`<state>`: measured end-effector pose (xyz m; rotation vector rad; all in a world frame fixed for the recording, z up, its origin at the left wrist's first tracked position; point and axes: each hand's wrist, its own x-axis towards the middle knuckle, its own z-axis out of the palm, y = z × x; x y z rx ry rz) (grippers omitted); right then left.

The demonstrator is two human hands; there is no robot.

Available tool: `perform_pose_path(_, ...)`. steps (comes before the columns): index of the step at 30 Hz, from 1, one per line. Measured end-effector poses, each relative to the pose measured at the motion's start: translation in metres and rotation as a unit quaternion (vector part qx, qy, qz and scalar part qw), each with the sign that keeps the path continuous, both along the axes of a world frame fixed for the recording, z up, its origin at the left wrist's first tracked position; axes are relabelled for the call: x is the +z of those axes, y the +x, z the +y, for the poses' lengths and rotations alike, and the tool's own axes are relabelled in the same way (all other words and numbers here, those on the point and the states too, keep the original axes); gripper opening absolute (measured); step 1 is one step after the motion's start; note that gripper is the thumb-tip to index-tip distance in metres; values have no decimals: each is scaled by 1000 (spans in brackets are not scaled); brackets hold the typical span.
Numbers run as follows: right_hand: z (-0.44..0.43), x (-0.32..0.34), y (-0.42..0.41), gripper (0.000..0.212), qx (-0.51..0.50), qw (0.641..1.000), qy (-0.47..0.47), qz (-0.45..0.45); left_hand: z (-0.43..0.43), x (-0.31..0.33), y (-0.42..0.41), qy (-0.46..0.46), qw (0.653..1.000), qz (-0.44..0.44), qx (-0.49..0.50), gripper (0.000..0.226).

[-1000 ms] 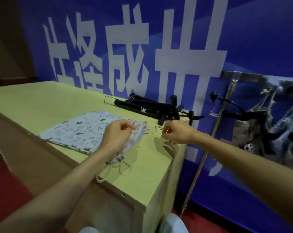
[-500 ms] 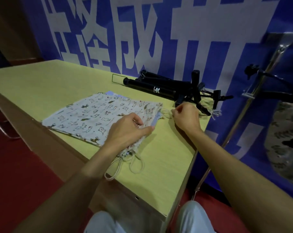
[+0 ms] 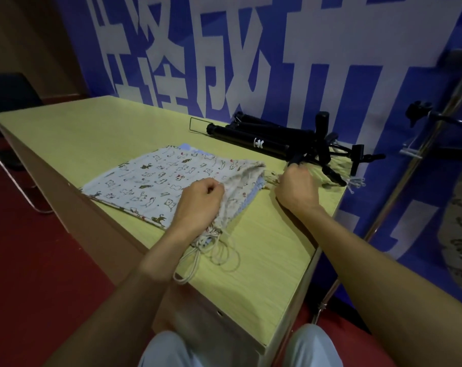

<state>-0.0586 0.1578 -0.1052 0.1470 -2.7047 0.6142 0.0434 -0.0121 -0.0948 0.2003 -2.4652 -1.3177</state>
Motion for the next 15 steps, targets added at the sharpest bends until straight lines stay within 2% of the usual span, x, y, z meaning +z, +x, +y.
perform_pose_path(2, 7, -1, -2, 18, 13, 990, -137, -11, -1, -1, 1, 9, 1000, 6, -1, 32)
perform_pose_path(3, 12, 1, -1, 17, 25, 969, -242, -36, -2, -2, 1, 17, 1000, 5, -3, 31)
perform_pose_path(5, 21, 9, 13, 22, 50, 882, -461, -84, -3, -1, 0, 35, 999, -4, -12, 30)
perform_pose_path(6, 23, 13, 22, 24, 74, 849, -514, -100, -5, -1, 0, 44, 999, -9, -19, 30)
perform_pose_path(8, 20, 18, 41, 26, 142, 841, -502, -143, -6, 1, 0, 73, 996, -27, -34, 29)
perform_pose_path(11, 1, 20, 64, 26, 232, 872, -388, -188, -12, 2, -1, 136, 989, -39, -46, 23)
perform_pose_path(13, -13, 20, 71, 26, 254, 895, -330, -160, -17, 3, -2, 187, 980, -42, -43, 21)
perform_pose_path(15, -25, 22, 73, 24, 258, 901, -322, -136, -22, 9, -1, 248, 967, -42, -31, 23)
